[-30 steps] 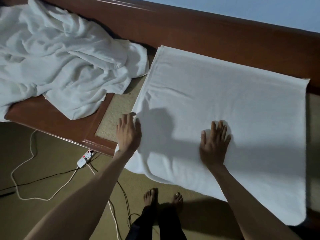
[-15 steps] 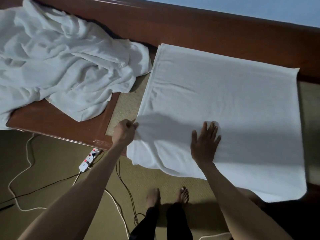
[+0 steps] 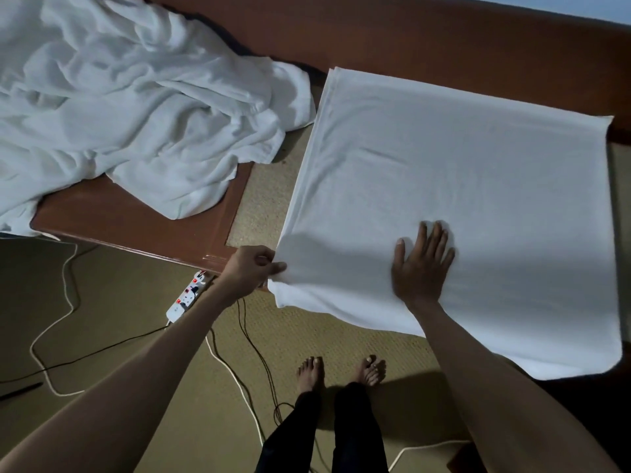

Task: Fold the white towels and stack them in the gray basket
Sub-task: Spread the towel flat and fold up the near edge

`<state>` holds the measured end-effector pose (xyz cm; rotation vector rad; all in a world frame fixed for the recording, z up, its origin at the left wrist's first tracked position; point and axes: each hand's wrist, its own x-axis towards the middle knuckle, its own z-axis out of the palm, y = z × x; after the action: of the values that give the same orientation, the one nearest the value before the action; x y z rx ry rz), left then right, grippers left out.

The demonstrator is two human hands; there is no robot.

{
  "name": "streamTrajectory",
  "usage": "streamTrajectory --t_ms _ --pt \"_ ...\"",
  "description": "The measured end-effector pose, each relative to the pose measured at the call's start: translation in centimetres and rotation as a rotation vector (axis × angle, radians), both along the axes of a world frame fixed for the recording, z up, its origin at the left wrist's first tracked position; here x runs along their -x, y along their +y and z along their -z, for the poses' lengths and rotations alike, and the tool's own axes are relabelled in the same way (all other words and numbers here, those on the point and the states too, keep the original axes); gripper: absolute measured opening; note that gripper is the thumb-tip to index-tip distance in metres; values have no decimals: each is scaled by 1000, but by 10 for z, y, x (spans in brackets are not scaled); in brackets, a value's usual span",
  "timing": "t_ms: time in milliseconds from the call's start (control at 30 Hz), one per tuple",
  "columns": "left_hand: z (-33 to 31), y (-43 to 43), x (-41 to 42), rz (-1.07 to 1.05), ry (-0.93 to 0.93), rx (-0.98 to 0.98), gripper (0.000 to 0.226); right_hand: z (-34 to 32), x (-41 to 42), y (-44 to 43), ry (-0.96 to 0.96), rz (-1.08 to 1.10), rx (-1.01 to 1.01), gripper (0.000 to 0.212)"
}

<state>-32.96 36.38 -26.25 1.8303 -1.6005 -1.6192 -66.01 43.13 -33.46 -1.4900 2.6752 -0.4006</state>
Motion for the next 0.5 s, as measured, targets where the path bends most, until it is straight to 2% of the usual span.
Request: streamTrajectory --t_ms 133,267,400,500 --pt "-1 9 -5 -10 61 6 37 1 -2 1 -36 5 33 58" --pt "2 12 -11 53 -38 108 51 1 -1 1 -39 3 29 59" --pt "3 6 -19 211 -346 307 50 1 -2 2 -42 10 25 60" --pt "-2 10 -5 161 -306 590 31 3 -1 2 -38 16 16 61"
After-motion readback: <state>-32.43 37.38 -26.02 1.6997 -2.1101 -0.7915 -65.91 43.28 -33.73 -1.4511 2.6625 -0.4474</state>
